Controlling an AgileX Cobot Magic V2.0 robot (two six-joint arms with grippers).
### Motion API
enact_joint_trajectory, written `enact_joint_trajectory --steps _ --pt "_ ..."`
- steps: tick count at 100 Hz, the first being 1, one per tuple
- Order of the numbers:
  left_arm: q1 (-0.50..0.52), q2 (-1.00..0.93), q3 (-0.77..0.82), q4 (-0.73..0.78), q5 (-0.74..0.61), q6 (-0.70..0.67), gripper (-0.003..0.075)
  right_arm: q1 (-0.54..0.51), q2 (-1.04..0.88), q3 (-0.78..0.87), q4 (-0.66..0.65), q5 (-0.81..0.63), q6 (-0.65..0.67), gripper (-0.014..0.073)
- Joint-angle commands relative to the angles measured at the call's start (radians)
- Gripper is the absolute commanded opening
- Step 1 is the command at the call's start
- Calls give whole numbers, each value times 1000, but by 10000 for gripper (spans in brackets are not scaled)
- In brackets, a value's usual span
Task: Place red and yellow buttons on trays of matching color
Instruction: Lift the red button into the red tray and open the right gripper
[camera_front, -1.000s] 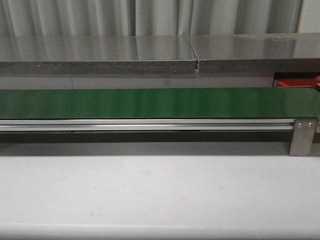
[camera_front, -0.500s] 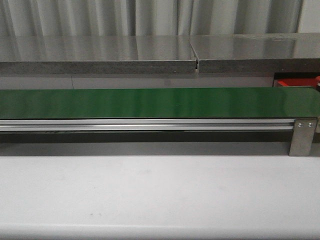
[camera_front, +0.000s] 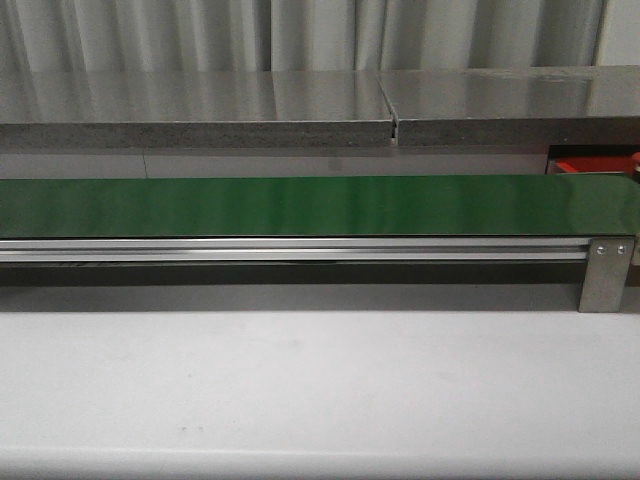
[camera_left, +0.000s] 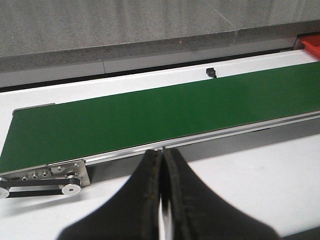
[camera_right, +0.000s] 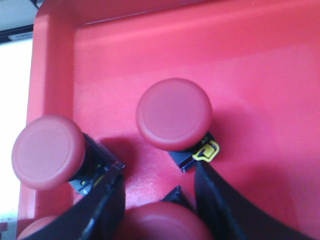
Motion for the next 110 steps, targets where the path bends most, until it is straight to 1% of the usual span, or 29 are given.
enact_joint_trajectory --steps 1,4,7,11,18,25,53,66,80,92,96,101,106,110 --pt "-9 7 -26 -24 -66 -4 -20 -7 -58 -32 26 -57 -2 237" --pt "-9 7 -26 -24 -66 -4 -20 -7 -58 -32 26 -59 -2 293" --pt "-9 7 -26 -24 -66 -4 -20 -7 -58 -32 26 -60 -2 330" --pt "-9 7 -26 -24 -66 -4 -20 -7 -58 -32 26 -60 -2 412" --pt "-9 7 -26 -24 -66 -4 -20 -7 -58 -32 27 -61 -2 496" --pt "-9 7 -26 -24 -66 -4 -20 -7 -58 -32 26 -61 -2 523" --pt "-9 7 -26 -24 -66 -4 -20 -7 -70 -32 26 -59 -2 522" --pt "-9 7 -26 -24 -66 -4 -20 -7 -89 -32 23 -27 -2 521" --pt "-9 7 -26 -24 -66 -4 -20 -7 -131 -22 17 -4 -2 521" --pt "-9 7 -26 -24 -66 -4 -20 -7 -199 30 7 -12 -4 516" --pt "-9 7 -26 -24 -66 -4 -20 -7 -227 54 4 -18 -4 492" --pt "-9 7 -26 -24 -66 -4 -20 -7 -261 80 -2 -24 -16 433" --pt "-9 7 -26 -24 -66 -4 -20 -6 -296 105 -4 -25 -23 342" --pt "-9 7 -26 -24 -66 -4 -20 -5 -325 125 -4 -27 -24 248"
